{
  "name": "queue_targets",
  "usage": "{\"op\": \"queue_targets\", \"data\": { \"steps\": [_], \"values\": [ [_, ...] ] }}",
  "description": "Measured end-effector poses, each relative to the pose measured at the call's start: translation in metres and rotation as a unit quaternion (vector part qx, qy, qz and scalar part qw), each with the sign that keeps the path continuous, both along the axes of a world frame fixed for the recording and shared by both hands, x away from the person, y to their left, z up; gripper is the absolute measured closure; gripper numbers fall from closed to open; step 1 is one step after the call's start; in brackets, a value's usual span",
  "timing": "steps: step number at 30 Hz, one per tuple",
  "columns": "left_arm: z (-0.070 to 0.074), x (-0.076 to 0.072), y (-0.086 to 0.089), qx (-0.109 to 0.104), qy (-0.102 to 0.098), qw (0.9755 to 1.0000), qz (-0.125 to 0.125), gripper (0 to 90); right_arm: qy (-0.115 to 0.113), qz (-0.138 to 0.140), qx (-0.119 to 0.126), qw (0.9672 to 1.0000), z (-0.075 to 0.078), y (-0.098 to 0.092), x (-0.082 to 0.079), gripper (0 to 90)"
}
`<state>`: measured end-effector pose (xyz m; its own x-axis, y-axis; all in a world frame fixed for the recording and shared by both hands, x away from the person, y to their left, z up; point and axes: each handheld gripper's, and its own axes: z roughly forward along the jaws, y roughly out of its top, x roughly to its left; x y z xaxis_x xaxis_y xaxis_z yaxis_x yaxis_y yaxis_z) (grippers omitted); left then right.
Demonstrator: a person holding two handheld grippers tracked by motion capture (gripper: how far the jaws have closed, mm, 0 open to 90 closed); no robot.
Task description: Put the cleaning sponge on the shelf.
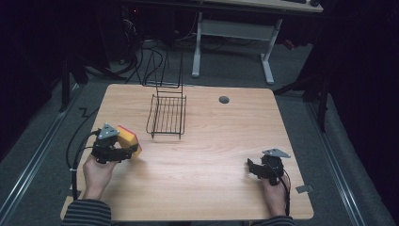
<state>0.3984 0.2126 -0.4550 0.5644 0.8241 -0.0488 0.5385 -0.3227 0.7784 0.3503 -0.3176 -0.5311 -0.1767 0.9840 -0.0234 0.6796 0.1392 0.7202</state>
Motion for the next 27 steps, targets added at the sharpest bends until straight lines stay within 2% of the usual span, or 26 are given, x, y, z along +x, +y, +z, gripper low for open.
{"op": "queue_targets", "data": {
  "steps": [13, 14, 18, 21, 23, 27],
  "values": [
    [0.012, 0.005, -0.014, -0.001, -0.005, 0.9997, -0.023, 24.8, 0.001, -0.001, 0.001, 1.0, 0.0, 0.0, 0.0, 24.0],
    [0.014, 0.007, -0.018, 0.007, -0.004, 0.9996, -0.027, 24.8, 0.001, -0.002, 0.002, 1.0, 0.0, 0.0, 0.0, 24.0],
    [0.017, 0.01, -0.024, 0.015, -0.006, 0.9993, -0.033, 24.8, 0.002, -0.003, 0.003, 1.0, 0.0, 0.001, 0.0, 24.0],
    [0.021, 0.012, -0.03, 0.011, -0.01, 0.9992, -0.037, 24.8, 0.001, -0.001, 0.002, 1.0, 0.0, 0.0, 0.0, 24.0],
    [0.024, 0.016, -0.036, 0.017, -0.015, 0.999, -0.04, 24.8, 0.001, -0.001, 0.002, 1.0, 0.0, 0.0, 0.0, 23.9],
    [0.025, 0.021, -0.041, 0.009, -0.01, 0.9989, -0.045, 24.8, 0.001, -0.001, 0.002, 1.0, 0.0, 0.0, 0.0, 23.9]
  ]
}}
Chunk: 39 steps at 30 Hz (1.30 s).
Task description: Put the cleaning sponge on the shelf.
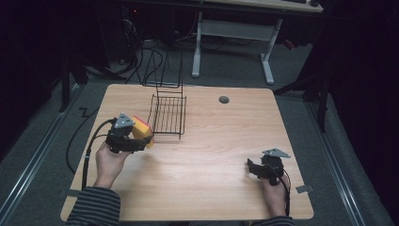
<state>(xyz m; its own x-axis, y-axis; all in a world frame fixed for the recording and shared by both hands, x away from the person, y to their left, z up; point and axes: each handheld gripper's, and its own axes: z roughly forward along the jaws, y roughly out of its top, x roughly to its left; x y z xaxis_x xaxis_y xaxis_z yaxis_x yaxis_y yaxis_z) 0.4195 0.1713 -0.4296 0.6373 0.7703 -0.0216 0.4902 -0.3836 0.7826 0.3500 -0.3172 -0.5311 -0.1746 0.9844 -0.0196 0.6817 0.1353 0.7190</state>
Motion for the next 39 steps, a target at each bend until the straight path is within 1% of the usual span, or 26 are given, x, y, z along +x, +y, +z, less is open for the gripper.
{"op": "queue_targets", "data": {
  "steps": [5, 8, 9, 11, 14, 16, 17, 18, 24, 27, 29, 32, 37, 39],
  "values": [
    [0.003, 0.008, -0.01, 0.006, 0.0, 1.0, -0.003, 24.8, 0.001, -0.001, 0.001, 1.0, 0.0, 0.0, 0.0, 23.9],
    [0.004, 0.01, -0.013, 0.004, 0.001, 1.0, -0.005, 24.8, 0.001, -0.001, 0.002, 1.0, 0.0, 0.0, 0.0, 23.8],
    [0.005, 0.012, -0.015, 0.009, -0.004, 0.9999, -0.003, 24.7, 0.001, 0.0, 0.002, 1.0, 0.0, 0.0, 0.0, 23.7],
    [0.005, 0.015, -0.018, 0.006, -0.001, 1.0, -0.003, 24.8, 0.001, 0.0, 0.002, 1.0, 0.0, 0.0, 0.0, 23.8],
    [0.006, 0.019, -0.021, 0.008, 0.0, 1.0, -0.003, 24.7, 0.001, 0.0, 0.002, 1.0, 0.0, 0.0, 0.0, 23.7],
    [0.007, 0.021, -0.024, 0.009, -0.007, 0.9999, -0.001, 24.7, 0.001, 0.001, 0.002, 1.0, 0.0, 0.0, 0.0, 23.7],
    [0.007, 0.022, -0.025, 0.006, -0.004, 1.0, -0.001, 24.7, 0.001, 0.0, 0.002, 1.0, 0.0, 0.0, 0.0, 23.7],
    [0.007, 0.024, -0.026, 0.008, -0.003, 1.0, 0.0, 24.7, 0.001, 0.0, 0.002, 1.0, 0.0, 0.0, 0.0, 23.7],
    [0.007, 0.034, -0.035, 0.018, -0.003, 0.9998, 0.004, 24.7, 0.002, 0.001, 0.002, 1.0, 0.0, 0.0, 0.0, 23.6],
    [0.007, 0.036, -0.038, 0.016, -0.008, 0.9998, 0.005, 24.7, 0.002, 0.001, 0.002, 1.0, 0.0, 0.0, 0.0, 23.6],
    [0.008, 0.039, -0.04, 0.016, -0.007, 0.9998, 0.006, 24.7, 0.002, 0.001, 0.002, 1.0, 0.0, 0.0, 0.0, 23.6],
    [0.008, 0.045, -0.045, 0.022, -0.006, 0.9997, 0.009, 24.7, 0.002, 0.001, 0.002, 1.0, 0.0, 0.0, 0.0, 23.6],
    [0.007, 0.05, -0.053, 0.025, -0.008, 0.9996, 0.006, 24.7, 0.002, 0.001, 0.002, 1.0, 0.0, 0.0, 0.0, 23.6],
    [0.007, 0.053, -0.055, 0.023, -0.006, 0.9997, 0.008, 24.6, 0.002, 0.002, 0.002, 1.0, 0.0, 0.0, -0.001, 23.5]
  ]
}}
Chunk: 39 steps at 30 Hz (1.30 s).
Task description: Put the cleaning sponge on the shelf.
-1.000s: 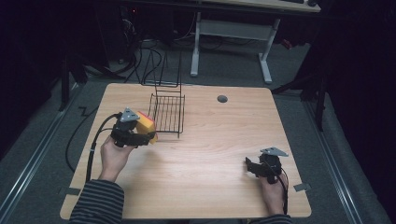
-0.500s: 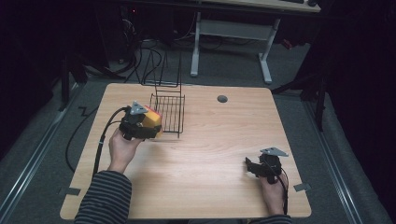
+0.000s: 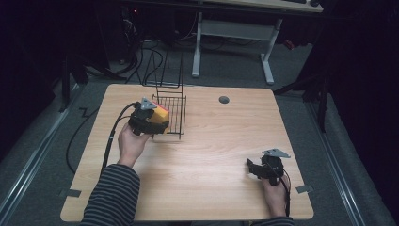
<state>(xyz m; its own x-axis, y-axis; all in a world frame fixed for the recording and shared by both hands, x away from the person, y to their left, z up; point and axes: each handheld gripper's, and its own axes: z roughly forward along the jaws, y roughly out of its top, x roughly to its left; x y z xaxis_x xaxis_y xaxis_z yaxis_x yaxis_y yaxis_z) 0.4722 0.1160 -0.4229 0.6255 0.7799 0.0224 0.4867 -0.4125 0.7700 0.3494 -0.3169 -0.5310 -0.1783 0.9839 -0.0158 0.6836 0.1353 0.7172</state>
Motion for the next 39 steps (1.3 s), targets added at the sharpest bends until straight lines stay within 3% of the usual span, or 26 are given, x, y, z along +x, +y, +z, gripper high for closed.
{"op": "queue_targets", "data": {
  "steps": [11, 16, 28, 39],
  "values": [
    [-0.003, 0.012, -0.014, 0.011, 0.001, 0.9999, 0.009, 24.5, 0.0, 0.001, 0.0, 1.0, 0.0, 0.0, 0.0, 23.6],
    [-0.005, 0.017, -0.016, -0.002, 0.0, 0.9998, 0.019, 24.5, 0.0, 0.001, 0.0, 1.0, 0.0, 0.0, 0.0, 23.5],
    [-0.02, 0.033, -0.017, -0.008, 0.012, 0.9988, 0.048, 24.5, 0.0, 0.001, 0.0, 1.0, 0.0, 0.0, 0.0, 23.5],
    [-0.033, 0.04, -0.023, -0.002, 0.022, 0.9984, 0.051, 24.4, 0.0, 0.001, 0.0, 1.0, 0.0, 0.0, 0.0, 23.5]
  ]
}}
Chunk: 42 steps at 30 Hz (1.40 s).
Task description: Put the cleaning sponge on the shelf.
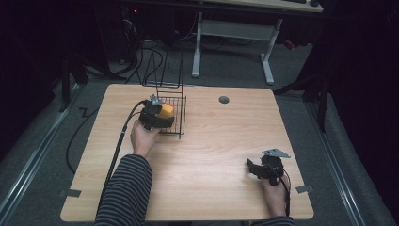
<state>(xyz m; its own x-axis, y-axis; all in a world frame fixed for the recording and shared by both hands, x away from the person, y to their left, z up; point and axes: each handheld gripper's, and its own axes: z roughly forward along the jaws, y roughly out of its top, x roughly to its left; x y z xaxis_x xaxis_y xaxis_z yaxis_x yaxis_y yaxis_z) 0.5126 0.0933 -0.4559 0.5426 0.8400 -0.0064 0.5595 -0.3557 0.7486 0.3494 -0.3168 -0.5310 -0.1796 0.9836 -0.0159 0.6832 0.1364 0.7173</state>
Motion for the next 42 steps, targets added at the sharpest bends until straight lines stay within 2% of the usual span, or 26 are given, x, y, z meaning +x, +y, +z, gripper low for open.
{"op": "queue_targets", "data": {
  "steps": [8, 14, 21, 42],
  "values": [
    [-0.007, 0.003, -0.004, -0.002, 0.007, 1.0, 0.001, 23.9, 0.0, 0.0, 0.0, 1.0, 0.0, 0.0, 0.0, 23.5],
    [-0.007, 0.005, -0.003, -0.011, 0.009, 0.9999, 0.007, 23.4, 0.0, 0.0, 0.0, 1.0, 0.0, 0.0, 0.0, 23.5],
    [-0.008, 0.005, -0.004, -0.007, 0.006, 0.9999, 0.008, 22.6, 0.0, 0.0, 0.0, 1.0, 0.0, 0.0, 0.0, 23.5],
    [-0.011, 0.006, -0.004, -0.01, 0.017, 0.9998, 0.01, 10.2, 0.0, 0.001, 0.0, 1.0, 0.0, 0.0, 0.0, 23.5]
  ]
}}
